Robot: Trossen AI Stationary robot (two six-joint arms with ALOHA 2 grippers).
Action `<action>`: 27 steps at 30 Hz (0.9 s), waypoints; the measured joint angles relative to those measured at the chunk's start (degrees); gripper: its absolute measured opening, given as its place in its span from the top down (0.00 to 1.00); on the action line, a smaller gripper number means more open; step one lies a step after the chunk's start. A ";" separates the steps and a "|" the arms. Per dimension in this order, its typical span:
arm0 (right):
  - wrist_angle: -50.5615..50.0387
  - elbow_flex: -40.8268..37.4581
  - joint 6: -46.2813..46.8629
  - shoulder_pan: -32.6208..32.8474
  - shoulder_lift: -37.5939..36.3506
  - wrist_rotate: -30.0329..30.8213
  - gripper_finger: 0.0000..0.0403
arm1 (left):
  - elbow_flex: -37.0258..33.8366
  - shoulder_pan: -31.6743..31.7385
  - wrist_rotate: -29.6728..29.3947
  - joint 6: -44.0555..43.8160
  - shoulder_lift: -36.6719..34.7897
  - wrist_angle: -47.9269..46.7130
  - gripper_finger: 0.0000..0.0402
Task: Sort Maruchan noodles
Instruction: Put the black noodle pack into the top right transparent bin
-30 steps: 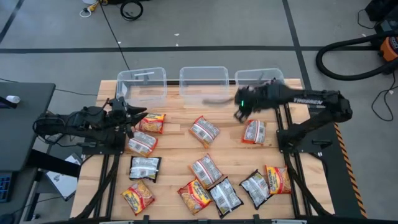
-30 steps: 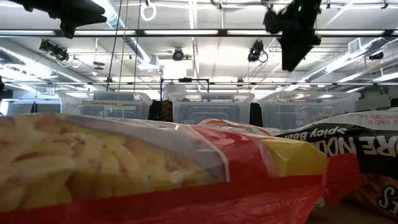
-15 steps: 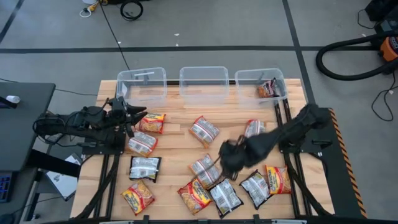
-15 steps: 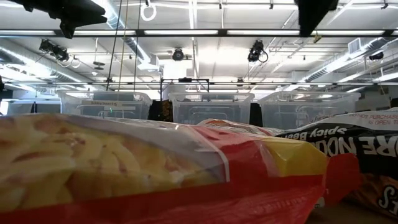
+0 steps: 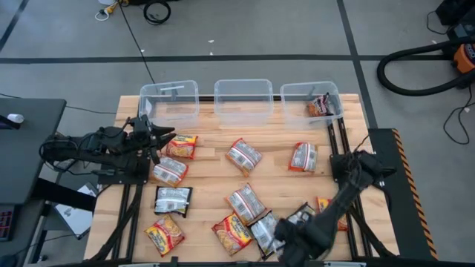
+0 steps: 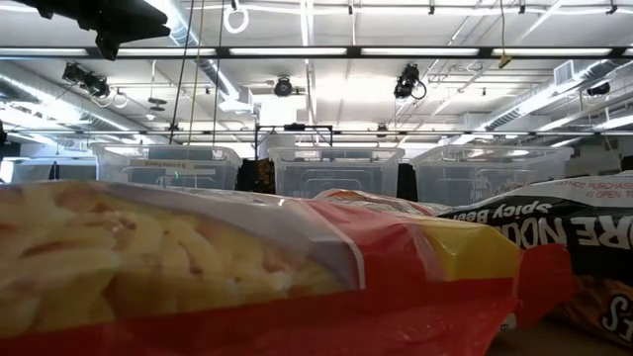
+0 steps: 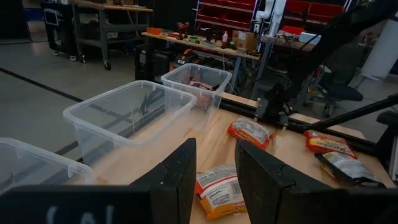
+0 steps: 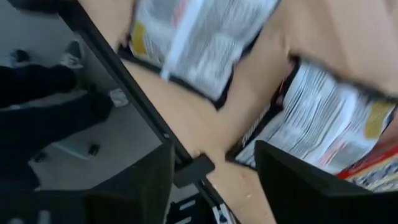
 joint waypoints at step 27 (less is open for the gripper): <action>-2.71 -13.91 -8.20 3.64 5.35 6.62 0.59 | -0.04 0.00 1.07 0.07 0.02 -0.46 0.71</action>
